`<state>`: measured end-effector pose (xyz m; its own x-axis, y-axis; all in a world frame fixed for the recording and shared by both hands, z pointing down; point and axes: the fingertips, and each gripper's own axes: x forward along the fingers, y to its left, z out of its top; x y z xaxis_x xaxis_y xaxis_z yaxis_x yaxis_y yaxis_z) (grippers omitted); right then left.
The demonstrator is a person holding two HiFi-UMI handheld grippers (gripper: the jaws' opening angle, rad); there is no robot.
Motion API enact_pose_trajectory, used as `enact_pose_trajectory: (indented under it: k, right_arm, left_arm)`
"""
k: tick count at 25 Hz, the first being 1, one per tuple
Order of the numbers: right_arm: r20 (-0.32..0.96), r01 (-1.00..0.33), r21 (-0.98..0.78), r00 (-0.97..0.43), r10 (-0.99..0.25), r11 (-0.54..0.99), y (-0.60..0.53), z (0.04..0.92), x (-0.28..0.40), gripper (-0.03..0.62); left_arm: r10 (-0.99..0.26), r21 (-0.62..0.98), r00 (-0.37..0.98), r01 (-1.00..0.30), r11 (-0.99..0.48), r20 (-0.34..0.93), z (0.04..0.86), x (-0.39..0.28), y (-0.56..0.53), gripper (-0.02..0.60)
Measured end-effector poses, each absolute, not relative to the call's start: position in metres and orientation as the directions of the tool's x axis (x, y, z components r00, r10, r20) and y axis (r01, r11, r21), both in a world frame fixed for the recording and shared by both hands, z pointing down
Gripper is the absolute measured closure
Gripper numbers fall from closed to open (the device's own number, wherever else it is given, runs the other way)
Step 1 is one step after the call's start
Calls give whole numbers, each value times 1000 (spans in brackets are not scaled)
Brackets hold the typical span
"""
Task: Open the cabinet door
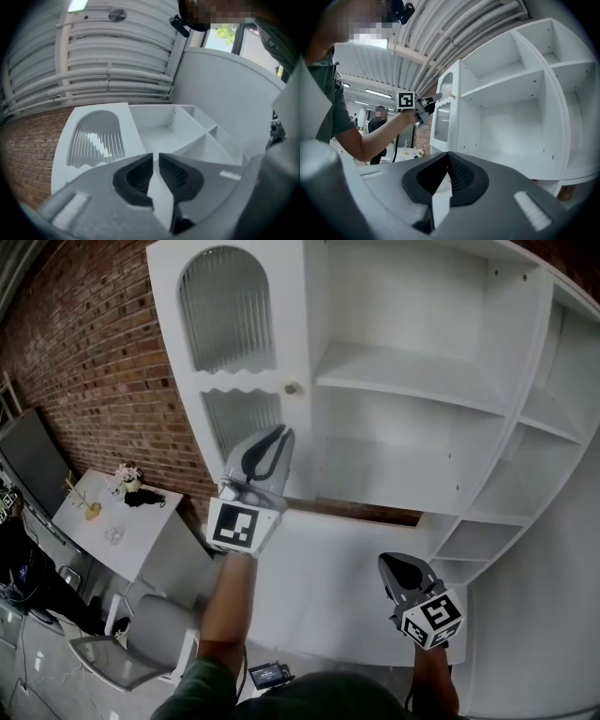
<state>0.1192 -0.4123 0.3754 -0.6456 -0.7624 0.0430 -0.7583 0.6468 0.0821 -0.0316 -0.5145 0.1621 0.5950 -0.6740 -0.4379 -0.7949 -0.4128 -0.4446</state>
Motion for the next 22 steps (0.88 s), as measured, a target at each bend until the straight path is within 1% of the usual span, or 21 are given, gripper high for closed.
enact_pose_trajectory:
  k: [2, 6, 11, 17, 22]
  right_arm:
    - [47, -761, 72, -643, -765, 644, -420, 375, 124, 589]
    - [51, -761, 66, -644, -764, 646, -429, 375, 131, 589]
    - [45, -768, 59, -636, -771, 637, -438, 371, 141, 589]
    - [38, -766, 65, -639, -769, 640, -442, 374, 146, 589]
    - [44, -768, 54, -637, -770, 638, -444, 377, 146, 589]
  left_arm:
    - [-682, -438, 563, -817, -375, -466, 151, -32, -529, 532]
    - [-698, -423, 509, -850, -315, -504, 135, -32, -552, 481]
    - [-715, -425, 481, -862, -278, -508, 125, -26, -569, 454]
    - [-746, -425, 445, -873, -238, -497, 124, -26, -586, 455]
    - [-748, -432, 438, -874, -224, -498, 125, -25, -591, 505]
